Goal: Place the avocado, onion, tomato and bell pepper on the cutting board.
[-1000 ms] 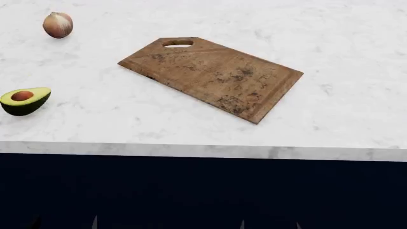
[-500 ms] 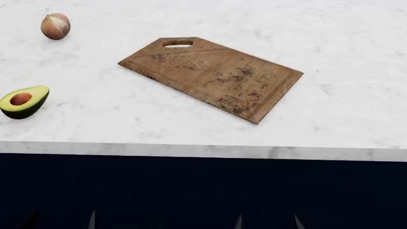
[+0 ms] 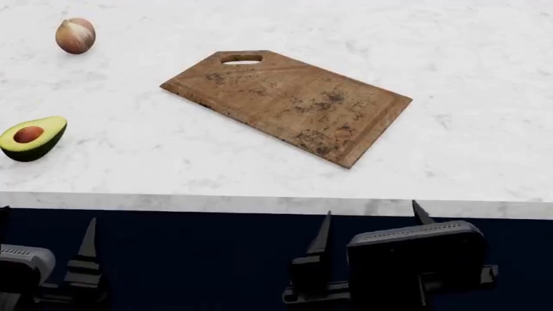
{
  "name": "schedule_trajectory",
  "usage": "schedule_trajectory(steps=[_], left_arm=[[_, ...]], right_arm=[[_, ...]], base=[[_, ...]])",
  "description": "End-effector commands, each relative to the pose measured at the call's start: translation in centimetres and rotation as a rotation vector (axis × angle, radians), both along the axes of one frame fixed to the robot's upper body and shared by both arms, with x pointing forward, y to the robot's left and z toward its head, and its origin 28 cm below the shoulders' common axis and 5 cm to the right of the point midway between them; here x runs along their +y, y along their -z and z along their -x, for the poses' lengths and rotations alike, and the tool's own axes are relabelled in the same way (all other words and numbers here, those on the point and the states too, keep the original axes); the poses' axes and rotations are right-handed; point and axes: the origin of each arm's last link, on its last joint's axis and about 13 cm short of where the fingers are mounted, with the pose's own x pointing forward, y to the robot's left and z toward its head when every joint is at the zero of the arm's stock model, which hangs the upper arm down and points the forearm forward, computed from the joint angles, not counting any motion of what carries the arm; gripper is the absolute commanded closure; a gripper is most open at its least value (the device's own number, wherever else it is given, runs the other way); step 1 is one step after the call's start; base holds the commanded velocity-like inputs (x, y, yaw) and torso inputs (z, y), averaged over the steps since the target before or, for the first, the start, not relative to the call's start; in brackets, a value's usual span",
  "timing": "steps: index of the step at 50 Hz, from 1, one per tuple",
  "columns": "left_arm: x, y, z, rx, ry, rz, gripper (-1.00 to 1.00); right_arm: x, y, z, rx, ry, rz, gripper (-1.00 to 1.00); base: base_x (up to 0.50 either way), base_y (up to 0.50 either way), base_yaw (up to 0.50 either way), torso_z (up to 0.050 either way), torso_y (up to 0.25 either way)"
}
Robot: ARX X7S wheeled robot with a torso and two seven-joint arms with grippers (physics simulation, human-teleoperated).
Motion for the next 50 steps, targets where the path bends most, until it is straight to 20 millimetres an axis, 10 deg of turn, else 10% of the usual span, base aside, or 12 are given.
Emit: schedule_trajectory(steps=[1,34,36,50], left_arm=[[1.9,-4.4,-1.4,0.007,-0.029,-0.043,-1.0],[4.8,-18.0,-9.6,0.005,0.018,-0.085,-1.0],[5.7,-20.8,-8.8,0.004,0.024,-0.05,-1.0],[5.9,-20.9,-8.5,0.013,0.035,-0.057,-1.0]], right_arm=[[-1.4,-5.2,-0.4,-0.015,-0.015,0.081,-1.0],[-5.5,-19.4,-7.6,0.092,-0.075,0.144,-1.0],[-4.8,-22.7,-6.5,0.026,-0.085,0.147,-1.0],[-4.1,-22.3,-6.4,0.029,-0.107,0.145,-1.0]], base=[[0.0,0.0,0.0,0.0,0.0],[0.0,0.0,0.0,0.0,0.0],[0.0,0.25,0.0,0.0,0.0],[0.0,0.5,0.0,0.0,0.0]])
